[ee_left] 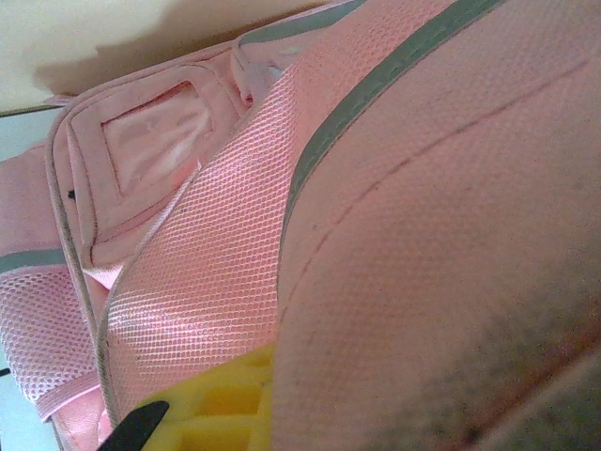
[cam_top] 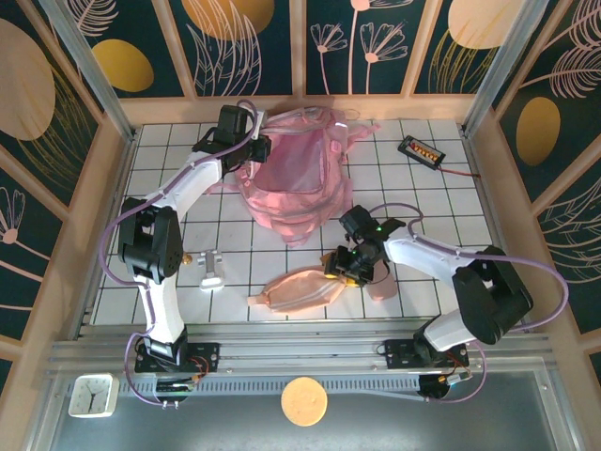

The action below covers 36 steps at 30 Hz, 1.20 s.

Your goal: Pack the student bag

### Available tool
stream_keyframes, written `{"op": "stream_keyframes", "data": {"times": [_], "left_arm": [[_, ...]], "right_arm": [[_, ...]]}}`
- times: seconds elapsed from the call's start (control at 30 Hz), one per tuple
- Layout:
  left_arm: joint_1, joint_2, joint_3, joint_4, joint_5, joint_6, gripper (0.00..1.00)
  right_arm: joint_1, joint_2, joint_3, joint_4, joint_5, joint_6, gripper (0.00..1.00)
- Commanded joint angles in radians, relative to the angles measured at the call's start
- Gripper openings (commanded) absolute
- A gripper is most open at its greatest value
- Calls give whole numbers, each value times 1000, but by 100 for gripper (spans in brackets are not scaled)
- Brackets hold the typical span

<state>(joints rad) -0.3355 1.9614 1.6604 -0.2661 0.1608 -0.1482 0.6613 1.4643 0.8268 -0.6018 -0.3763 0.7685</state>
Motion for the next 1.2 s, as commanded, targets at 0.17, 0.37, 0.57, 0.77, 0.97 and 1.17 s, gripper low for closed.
{"op": "stream_keyframes", "data": {"times": [0.17,0.37,0.57,0.77,0.97,1.17], "left_arm": [[6,-67,3,71,55,-53,0],[6,-75,14,60,39,-50,0],[6,-94,21,51,34,-51,0],[-2,-110,39,45,24,-66,0],[-80,-129,73,13,-46,-66,0],[-147,-125,83,5,-58,-122,0]], "right_arm": [[-1,-26,118,-82,38,6,0],[-107,-172,240,-90,-57,29,0],[-360,-268,378,-92,-175,40,0],[-483,-183,460,-91,-103,17,0],[-481,-21,485,75,47,89,0],[-415,143,516,329,157,206,0]]}}
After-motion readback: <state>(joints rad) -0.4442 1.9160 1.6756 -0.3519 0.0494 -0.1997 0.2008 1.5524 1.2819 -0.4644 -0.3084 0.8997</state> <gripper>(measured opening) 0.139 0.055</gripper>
